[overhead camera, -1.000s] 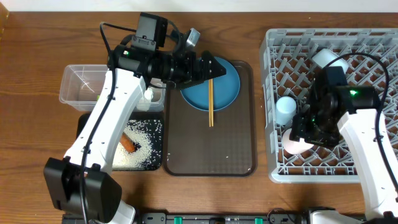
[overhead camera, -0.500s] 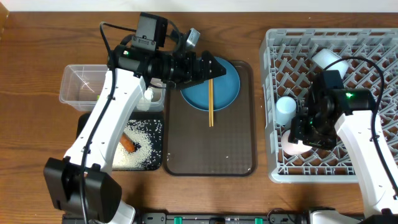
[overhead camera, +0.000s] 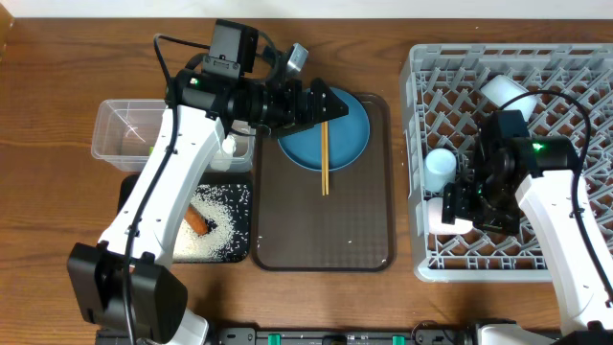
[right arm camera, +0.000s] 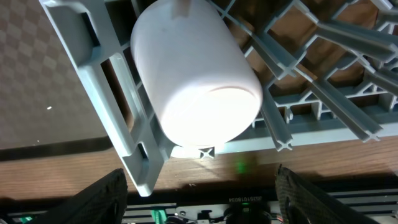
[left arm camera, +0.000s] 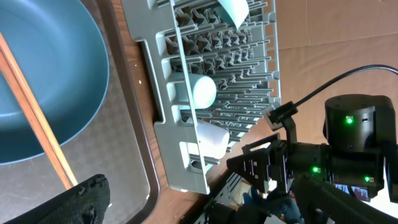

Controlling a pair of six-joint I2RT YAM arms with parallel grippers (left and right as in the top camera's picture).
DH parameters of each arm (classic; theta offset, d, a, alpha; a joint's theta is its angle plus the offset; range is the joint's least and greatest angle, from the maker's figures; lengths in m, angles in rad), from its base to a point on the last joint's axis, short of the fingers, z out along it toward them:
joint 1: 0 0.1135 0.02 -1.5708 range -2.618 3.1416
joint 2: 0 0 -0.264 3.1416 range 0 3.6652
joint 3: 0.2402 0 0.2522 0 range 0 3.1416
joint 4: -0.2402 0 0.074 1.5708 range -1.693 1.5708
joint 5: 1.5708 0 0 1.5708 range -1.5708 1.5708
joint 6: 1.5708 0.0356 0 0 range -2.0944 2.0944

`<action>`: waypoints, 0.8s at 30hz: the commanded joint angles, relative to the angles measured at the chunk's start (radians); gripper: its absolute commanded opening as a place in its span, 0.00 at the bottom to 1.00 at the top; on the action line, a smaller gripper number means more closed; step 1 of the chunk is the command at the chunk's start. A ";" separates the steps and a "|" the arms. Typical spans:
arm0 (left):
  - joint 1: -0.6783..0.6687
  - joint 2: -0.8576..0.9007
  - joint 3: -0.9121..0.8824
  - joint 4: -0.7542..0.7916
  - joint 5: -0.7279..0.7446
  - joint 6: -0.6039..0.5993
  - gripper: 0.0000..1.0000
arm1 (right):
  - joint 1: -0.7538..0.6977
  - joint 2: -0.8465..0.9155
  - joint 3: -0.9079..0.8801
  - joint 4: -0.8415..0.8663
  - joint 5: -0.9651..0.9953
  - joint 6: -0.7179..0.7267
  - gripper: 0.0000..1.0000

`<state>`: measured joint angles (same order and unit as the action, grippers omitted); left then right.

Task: Sort waste into correct bins and load items into the dishwasher rack
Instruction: 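Lower the pink cup onto the rack with the right gripper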

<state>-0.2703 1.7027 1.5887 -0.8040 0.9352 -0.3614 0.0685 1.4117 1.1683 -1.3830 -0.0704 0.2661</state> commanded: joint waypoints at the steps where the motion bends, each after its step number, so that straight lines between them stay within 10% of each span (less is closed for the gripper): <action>1: 0.000 0.007 -0.011 0.001 -0.007 0.017 0.96 | 0.011 -0.007 -0.007 0.000 0.007 -0.021 0.77; 12: 0.000 0.007 -0.011 0.000 -0.007 0.017 0.96 | 0.011 -0.007 0.103 0.000 -0.116 -0.089 0.66; 18: 0.000 0.007 -0.011 0.000 -0.007 0.017 0.96 | 0.011 -0.007 0.099 -0.023 -0.166 -0.079 0.01; 24: 0.000 0.007 -0.011 0.001 -0.007 0.017 0.96 | 0.011 -0.007 0.032 0.019 -0.166 -0.076 0.01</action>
<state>-0.2703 1.7027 1.5887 -0.8040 0.9352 -0.3611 0.0685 1.4117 1.2316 -1.3735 -0.2176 0.1932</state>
